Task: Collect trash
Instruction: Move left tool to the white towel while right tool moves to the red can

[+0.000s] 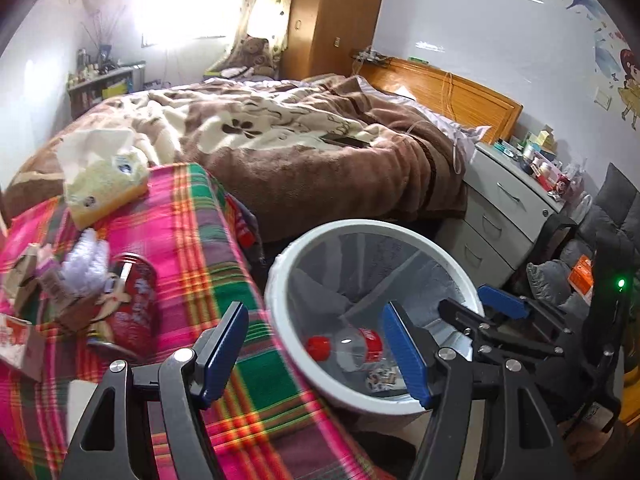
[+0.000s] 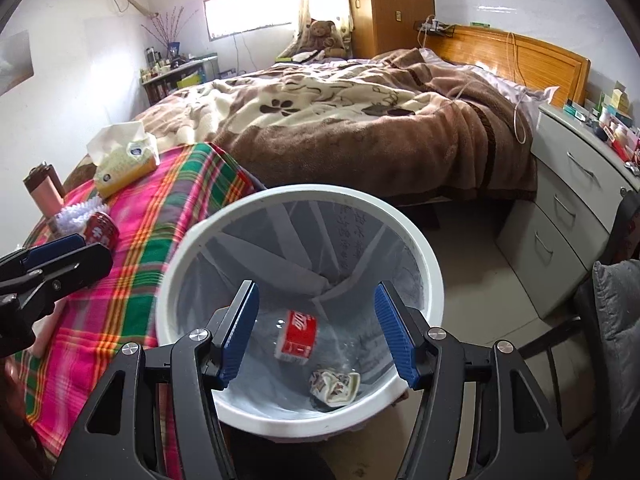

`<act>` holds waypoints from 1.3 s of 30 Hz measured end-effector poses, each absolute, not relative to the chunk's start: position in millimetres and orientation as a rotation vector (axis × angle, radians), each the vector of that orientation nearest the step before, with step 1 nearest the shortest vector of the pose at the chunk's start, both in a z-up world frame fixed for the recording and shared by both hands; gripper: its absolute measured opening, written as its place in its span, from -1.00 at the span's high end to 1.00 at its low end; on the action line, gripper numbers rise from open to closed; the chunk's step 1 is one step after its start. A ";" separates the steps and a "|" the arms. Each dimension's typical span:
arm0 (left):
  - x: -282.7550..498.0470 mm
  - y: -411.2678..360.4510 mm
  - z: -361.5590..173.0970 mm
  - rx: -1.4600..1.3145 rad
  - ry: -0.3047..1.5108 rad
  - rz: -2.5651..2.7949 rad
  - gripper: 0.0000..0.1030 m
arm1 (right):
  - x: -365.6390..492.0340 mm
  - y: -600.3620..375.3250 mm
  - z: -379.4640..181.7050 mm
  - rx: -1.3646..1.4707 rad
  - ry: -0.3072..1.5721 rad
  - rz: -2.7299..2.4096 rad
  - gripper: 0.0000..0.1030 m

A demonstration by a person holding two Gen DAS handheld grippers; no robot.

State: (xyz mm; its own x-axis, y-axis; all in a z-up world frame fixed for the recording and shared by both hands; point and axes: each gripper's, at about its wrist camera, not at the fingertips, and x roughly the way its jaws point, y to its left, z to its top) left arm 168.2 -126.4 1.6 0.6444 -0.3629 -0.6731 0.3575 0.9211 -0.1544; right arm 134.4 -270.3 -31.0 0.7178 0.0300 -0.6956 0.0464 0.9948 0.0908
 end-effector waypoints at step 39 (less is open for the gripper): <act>101.9 68.7 -31.3 -0.120 0.781 -0.149 -0.55 | 154.2 -126.1 -22.8 0.209 0.726 0.323 -0.47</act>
State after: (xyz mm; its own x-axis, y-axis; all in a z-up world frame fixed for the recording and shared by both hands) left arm 101.9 68.7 -31.3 0.7003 -0.1777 -0.6913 0.0889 0.9827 -0.1625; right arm 154.2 -126.1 -22.8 0.7015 0.3593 -0.6154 -0.2162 0.9302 0.2967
